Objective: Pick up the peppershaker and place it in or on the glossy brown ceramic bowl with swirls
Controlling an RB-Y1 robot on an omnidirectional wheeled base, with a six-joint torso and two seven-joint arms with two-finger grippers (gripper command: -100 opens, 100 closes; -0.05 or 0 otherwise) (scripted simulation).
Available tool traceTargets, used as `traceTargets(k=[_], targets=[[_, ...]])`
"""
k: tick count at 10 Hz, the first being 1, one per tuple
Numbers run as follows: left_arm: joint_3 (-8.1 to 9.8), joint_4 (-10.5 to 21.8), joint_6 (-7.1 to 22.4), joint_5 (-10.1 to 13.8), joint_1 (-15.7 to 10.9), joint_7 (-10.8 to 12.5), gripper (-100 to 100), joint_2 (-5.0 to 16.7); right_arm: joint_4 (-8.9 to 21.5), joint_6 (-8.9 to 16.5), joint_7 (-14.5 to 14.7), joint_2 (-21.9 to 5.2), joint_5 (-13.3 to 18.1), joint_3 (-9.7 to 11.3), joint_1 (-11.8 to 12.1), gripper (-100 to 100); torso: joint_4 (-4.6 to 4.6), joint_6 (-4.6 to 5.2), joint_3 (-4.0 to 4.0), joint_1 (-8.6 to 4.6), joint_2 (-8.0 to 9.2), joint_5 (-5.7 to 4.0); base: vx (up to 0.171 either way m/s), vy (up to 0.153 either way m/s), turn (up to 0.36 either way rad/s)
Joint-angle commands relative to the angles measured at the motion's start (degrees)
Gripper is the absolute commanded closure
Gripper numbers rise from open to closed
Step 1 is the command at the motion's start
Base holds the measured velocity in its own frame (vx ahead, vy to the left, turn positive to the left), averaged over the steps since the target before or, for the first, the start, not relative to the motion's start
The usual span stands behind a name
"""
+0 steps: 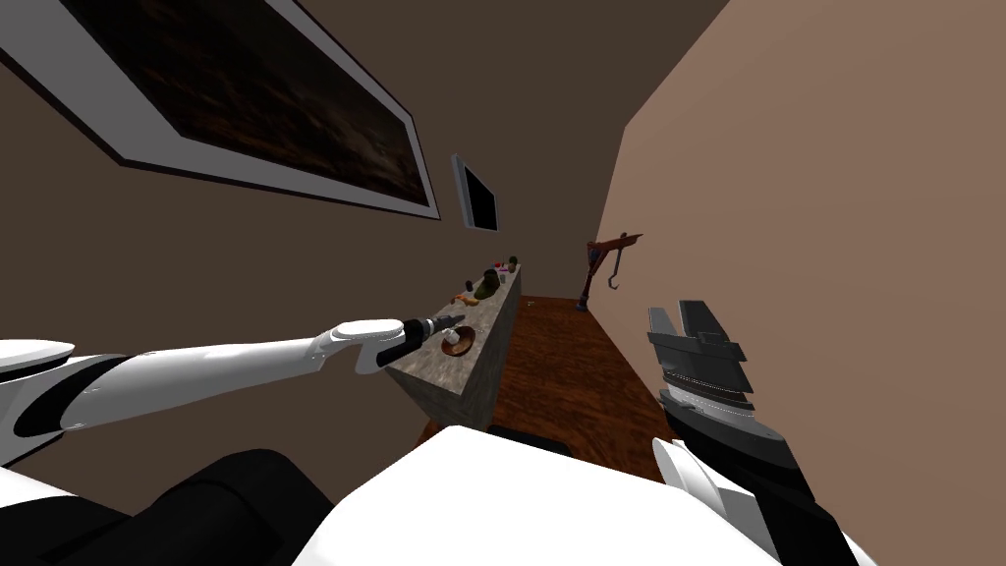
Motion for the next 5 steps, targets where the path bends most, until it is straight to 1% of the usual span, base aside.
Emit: traceTargets(k=[1, 2, 3, 5], targets=[[1.61, -1.0, 0.4, 0.3, 1.1, 1.0, -100, 1.6, 0.0, 0.0, 0.0, 0.0, 0.0, 0.0, 0.0, 0, 0.0, 0.0, 0.0, 0.0, 0.0, 0.0, 0.009, -0.009, 0.029], [2.47, -0.6, 0.1, -0.2, 2.3, 1.0, -100, 1.1, 0.0, 0.0, 0.0, 0.0, 0.0, 0.0, 0.0, 0, 0.0, 0.0, 0.0, -0.01, 0.0, -0.01, 0.0, 0.0, 0.0], [2.79, -0.6, 0.1, -0.3, 2.5, 1.2, 0, 1.2, 0.0, 0.0, 0.0, 0.0, 0.0, 0.0, 0.0, 0, 0.0, 0.0, 0.01, 0.01, 0.01, 0.01, 0.0, 0.0, 0.0], [2.76, -0.6, 0.1, -0.2, 2.5, 1.2, 0, 1.2, 0.0, 0.0, 0.0, 0.0, 0.0, 0.0, 0.0, 0, 0.01, 0.0, 0.02, 0.04, 0.03, 0.01, 0.0, 0.0, 0.0]])
